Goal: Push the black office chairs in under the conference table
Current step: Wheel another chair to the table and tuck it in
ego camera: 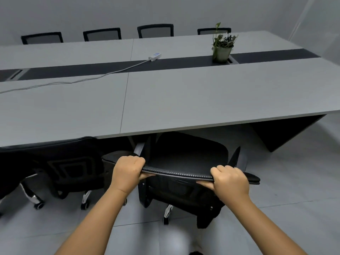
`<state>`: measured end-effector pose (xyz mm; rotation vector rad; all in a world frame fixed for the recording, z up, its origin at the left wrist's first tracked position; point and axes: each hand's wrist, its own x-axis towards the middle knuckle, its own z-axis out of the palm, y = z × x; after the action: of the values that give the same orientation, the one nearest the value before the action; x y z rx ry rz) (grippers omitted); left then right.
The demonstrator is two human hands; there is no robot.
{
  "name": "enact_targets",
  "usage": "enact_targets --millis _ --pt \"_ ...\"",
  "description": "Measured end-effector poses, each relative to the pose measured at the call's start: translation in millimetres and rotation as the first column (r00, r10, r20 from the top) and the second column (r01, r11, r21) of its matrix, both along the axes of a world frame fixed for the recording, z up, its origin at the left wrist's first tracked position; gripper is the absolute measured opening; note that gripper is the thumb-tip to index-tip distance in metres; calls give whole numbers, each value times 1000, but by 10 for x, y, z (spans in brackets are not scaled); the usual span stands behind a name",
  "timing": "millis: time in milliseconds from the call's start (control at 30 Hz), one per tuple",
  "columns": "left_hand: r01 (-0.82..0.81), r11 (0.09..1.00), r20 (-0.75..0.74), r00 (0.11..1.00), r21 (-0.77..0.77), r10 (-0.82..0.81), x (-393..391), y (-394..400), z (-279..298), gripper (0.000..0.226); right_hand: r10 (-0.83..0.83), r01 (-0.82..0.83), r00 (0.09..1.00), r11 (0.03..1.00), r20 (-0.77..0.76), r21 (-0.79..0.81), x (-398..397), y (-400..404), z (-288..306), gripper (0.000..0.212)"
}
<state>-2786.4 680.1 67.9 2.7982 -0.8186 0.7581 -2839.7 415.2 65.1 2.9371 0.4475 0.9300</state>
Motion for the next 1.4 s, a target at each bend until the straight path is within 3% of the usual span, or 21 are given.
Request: enact_targets --millis 233,333,500,667,733,800,933,1000,1100,1167,1233,1300,1400 --pt "-108 994 -58 993 -7 107 319 -522 12 79 128 -128 992 991 -4 -48 818 -629 -14 60" --pt "-130 988 -94 986 80 137 483 -696 3 59 175 -177 983 983 -47 -40 1180 -845 37 58" --pt "-296 941 -286 899 162 332 1001 -813 125 47 164 -161 983 986 -88 42 1709 -867 91 57" --pt "-356 918 -244 888 173 390 1280 -673 139 42 190 -189 979 982 -72 25 2154 -678 88 58" --pt "-284 946 -178 934 155 309 1357 -639 95 58 203 -201 976 979 -84 23 2280 -673 77 59" --pt "-213 974 -8 977 77 214 1436 -603 26 77 210 -209 974 978 -85 26 2324 -693 51 59" --pt "-176 984 84 981 35 173 1456 -584 22 80 210 -208 976 978 -59 35 2329 -709 24 60" --pt "-183 982 2 983 45 183 1418 -614 41 73 179 -176 981 983 -69 44 2293 -725 20 59" --pt "-197 979 -156 966 57 204 1330 -699 90 28 116 -102 982 990 -151 96 2184 -760 43 56" --pt "-212 977 -320 925 10 204 1314 -775 178 21 57 -20 978 983 -199 181 2069 -728 65 50" --pt "-122 988 -345 935 -90 84 1316 -872 196 25 -27 95 975 948 -220 304 1930 -653 14 46" --pt "77 964 -294 943 -256 -153 1269 -1046 192 30 -121 216 962 886 -245 411 1716 -541 -98 48" --pt "352 782 -202 836 -515 -510 1110 -1380 37 34 -247 393 916 714 -317 579 1172 -437 -370 50"
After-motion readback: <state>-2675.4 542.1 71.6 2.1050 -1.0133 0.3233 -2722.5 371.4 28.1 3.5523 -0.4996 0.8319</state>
